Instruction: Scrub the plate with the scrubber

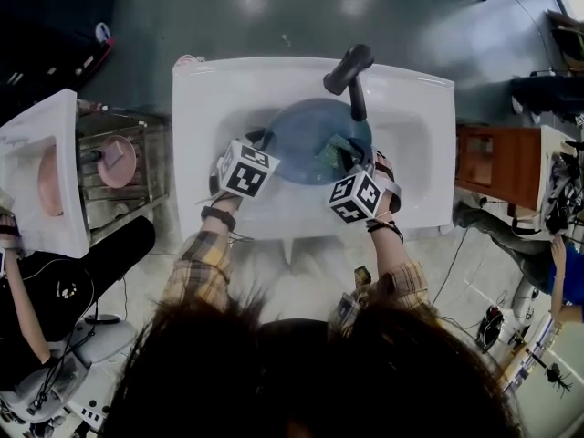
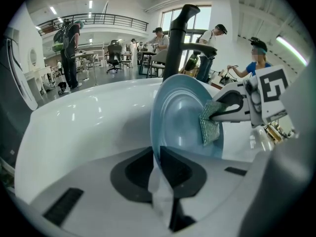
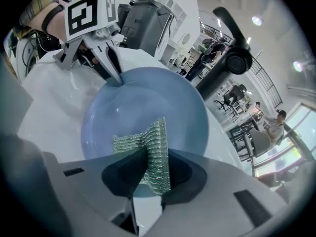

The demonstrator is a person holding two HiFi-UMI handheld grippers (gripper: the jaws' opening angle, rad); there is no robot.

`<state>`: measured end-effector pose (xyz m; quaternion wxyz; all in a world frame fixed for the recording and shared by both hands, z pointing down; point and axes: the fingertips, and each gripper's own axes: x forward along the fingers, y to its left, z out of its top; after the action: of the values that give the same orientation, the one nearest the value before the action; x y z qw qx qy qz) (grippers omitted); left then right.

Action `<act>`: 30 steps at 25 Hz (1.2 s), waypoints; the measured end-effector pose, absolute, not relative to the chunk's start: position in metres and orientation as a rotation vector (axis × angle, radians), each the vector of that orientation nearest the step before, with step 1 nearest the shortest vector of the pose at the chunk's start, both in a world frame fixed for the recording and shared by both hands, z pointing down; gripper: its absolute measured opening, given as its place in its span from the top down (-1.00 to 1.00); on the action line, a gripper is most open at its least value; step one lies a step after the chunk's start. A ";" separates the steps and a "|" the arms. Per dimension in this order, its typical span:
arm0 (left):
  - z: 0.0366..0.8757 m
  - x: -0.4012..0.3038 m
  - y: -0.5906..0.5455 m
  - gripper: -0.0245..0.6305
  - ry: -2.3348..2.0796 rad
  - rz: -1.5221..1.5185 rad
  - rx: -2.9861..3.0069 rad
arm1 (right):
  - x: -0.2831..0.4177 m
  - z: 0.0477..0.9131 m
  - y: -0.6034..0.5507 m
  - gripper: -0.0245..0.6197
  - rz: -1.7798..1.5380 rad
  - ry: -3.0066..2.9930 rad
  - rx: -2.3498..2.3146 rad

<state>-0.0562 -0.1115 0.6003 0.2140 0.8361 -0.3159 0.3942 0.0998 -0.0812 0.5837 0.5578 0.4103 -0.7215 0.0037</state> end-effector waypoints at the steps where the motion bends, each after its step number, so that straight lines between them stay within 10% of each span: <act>1: 0.600 -0.056 -0.111 0.81 -0.875 1.093 2.320 | 0.105 0.580 -0.085 0.59 -0.005 -1.695 0.988; 30: 0.605 -0.057 -0.106 0.78 -0.905 1.120 2.284 | 0.010 0.543 -0.145 0.61 -0.217 -1.837 1.041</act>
<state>-0.0574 -0.1059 0.6048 0.2190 0.8254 -0.3270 0.4048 0.0102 -0.1453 0.5428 0.4877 0.4280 -0.7556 -0.0892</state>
